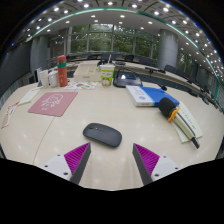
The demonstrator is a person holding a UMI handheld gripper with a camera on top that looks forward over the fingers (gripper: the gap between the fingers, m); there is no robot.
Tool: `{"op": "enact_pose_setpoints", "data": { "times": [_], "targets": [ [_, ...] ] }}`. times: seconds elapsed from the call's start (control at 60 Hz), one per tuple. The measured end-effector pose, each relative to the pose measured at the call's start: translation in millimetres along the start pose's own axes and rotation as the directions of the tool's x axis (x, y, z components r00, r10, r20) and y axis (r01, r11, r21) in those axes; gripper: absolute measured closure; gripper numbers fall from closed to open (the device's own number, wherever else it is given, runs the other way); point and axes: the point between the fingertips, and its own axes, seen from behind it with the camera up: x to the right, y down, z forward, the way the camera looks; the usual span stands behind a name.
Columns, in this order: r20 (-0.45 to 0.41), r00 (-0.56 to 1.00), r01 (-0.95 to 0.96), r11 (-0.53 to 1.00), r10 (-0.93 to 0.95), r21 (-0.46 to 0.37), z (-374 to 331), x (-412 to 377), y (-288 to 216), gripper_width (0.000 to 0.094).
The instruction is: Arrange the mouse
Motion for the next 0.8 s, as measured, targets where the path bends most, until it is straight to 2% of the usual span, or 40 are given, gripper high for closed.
{"op": "enact_pose_setpoints", "data": {
  "times": [0.133,0.467,0.55,0.65,0.8],
  "targets": [
    [0.030,0.999,0.014,0.999,-0.013,-0.030,31,-3,-2,0.0073],
    [0.074,0.997,0.021,1.000,-0.020,-0.005,81,-6,-40,0.0120],
    [0.078,0.997,0.008,1.000,-0.008,0.000,91,-7,-46,0.0219],
    [0.084,0.996,0.009,1.000,-0.009,0.004,98,-13,-52,0.0448],
    [0.057,0.998,0.018,1.000,-0.019,0.021,99,-14,-53,0.0521]
  ]
}}
